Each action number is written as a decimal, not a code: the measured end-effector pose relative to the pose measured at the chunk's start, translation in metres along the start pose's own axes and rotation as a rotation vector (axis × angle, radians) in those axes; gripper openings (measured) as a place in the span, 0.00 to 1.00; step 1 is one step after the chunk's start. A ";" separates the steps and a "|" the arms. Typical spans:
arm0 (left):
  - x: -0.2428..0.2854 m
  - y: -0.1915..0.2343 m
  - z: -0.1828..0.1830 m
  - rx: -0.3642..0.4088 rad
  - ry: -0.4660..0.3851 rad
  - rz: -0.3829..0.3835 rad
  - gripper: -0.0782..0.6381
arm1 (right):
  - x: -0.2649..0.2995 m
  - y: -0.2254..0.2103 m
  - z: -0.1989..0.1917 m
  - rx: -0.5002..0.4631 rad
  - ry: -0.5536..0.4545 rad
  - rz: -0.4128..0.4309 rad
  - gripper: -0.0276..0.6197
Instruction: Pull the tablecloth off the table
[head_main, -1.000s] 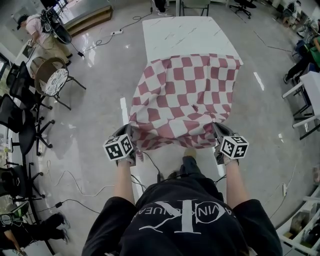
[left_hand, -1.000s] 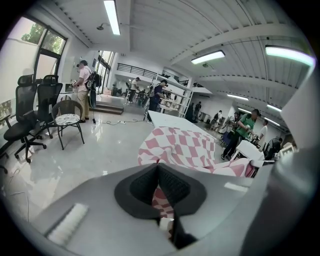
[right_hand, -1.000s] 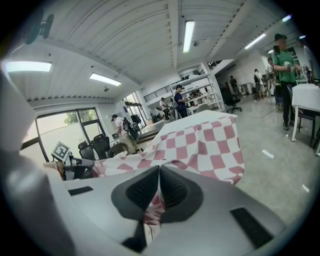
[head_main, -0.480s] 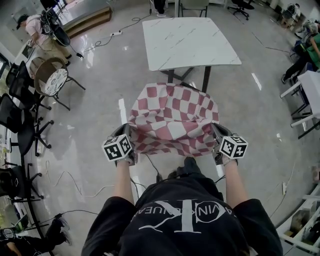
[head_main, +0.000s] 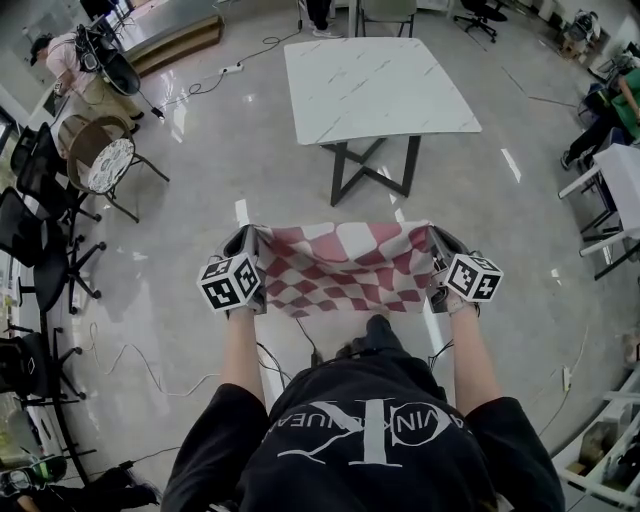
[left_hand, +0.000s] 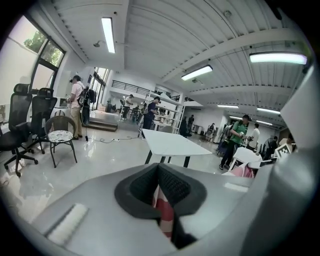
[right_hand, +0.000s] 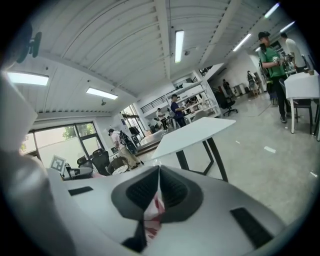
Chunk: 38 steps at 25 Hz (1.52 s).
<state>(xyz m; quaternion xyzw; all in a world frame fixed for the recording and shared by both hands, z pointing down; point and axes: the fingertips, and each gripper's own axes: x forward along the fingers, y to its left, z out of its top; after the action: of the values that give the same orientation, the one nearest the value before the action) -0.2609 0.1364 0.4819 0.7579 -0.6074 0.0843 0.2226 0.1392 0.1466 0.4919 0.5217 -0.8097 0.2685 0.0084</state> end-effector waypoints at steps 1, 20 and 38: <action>0.000 0.001 0.004 0.004 -0.010 0.002 0.13 | 0.001 0.002 0.004 -0.003 -0.011 0.004 0.06; 0.025 -0.014 0.089 0.042 -0.214 -0.003 0.13 | 0.030 0.015 0.110 -0.251 -0.155 0.032 0.06; 0.033 -0.049 0.140 0.187 -0.374 -0.017 0.13 | 0.020 0.007 0.165 -0.374 -0.264 0.009 0.06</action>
<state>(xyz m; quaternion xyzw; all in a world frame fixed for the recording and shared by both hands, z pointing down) -0.2257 0.0537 0.3600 0.7829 -0.6211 -0.0037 0.0352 0.1685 0.0588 0.3533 0.5381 -0.8418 0.0434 -0.0023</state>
